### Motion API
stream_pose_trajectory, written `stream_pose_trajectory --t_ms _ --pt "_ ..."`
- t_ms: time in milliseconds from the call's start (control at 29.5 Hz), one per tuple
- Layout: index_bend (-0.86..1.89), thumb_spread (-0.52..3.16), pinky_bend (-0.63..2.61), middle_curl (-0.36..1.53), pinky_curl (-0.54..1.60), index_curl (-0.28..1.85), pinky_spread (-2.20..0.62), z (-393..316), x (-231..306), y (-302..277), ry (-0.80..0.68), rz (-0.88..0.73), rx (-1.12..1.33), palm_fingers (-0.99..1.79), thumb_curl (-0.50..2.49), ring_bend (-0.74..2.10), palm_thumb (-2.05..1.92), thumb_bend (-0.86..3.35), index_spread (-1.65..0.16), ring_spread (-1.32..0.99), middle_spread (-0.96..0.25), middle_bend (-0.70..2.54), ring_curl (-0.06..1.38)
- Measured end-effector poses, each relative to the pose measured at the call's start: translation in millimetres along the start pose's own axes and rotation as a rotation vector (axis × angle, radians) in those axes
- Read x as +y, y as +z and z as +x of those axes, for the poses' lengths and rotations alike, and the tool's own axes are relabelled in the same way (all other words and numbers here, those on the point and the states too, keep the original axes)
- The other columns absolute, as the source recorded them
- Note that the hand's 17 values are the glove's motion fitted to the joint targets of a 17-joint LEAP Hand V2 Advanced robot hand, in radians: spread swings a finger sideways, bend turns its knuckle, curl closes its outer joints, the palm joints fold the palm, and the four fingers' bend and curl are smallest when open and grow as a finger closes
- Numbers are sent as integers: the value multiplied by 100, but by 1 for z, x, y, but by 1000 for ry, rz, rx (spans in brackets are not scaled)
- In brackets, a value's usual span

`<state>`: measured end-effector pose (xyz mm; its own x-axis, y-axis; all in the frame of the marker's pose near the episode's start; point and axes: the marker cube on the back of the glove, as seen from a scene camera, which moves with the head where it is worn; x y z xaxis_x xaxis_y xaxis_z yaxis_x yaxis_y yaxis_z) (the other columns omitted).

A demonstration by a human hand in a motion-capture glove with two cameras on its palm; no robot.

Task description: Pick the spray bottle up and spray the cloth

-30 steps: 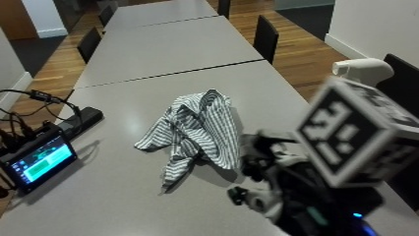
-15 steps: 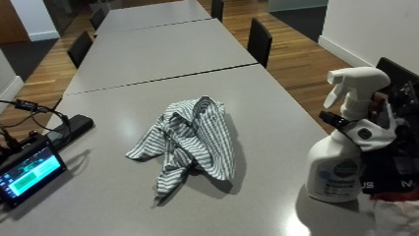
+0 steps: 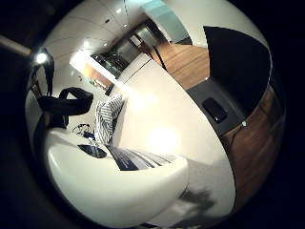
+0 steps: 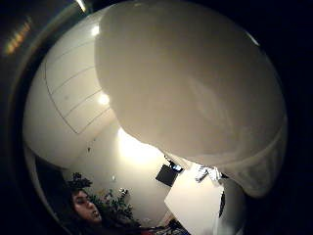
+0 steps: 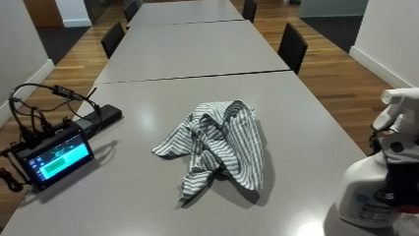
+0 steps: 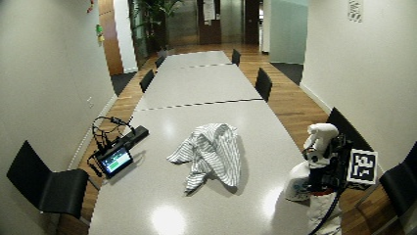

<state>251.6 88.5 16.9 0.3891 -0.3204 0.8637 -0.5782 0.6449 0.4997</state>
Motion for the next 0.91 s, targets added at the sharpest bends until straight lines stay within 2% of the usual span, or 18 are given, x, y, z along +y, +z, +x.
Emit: stream_pose_trajectory --t_ms 169,305,406,576,643,779,914 --pt "20 41 49 48 40 49 -26 15 -7 -21 -37 27 90 131 59 66 112 2 -25 -21 -14 60 46" --pt "20 37 49 49 42 51 -27 8 -15 -7 -109 -68 300 131 62 66 113 0 -24 -22 -14 61 47" --pt "20 35 49 50 42 52 -28 -1 -39 23 -232 -158 553 130 63 66 114 -1 -24 -23 -14 61 48" --pt "20 32 49 51 43 54 -28 -15 -66 73 -494 -246 1165 130 65 66 114 -2 -24 -23 -14 61 49" --pt "20 31 49 51 43 55 -29 -22 -69 88 -609 -263 1330 130 66 66 113 -2 -24 -23 -14 61 49" --pt "20 29 49 52 43 56 -30 -31 -72 104 -724 -267 1445 132 67 66 112 -3 -24 -23 -15 61 49" --pt "20 27 48 52 44 58 -31 -35 -70 105 -689 -268 1395 133 68 66 111 -3 -24 -24 -16 61 49"
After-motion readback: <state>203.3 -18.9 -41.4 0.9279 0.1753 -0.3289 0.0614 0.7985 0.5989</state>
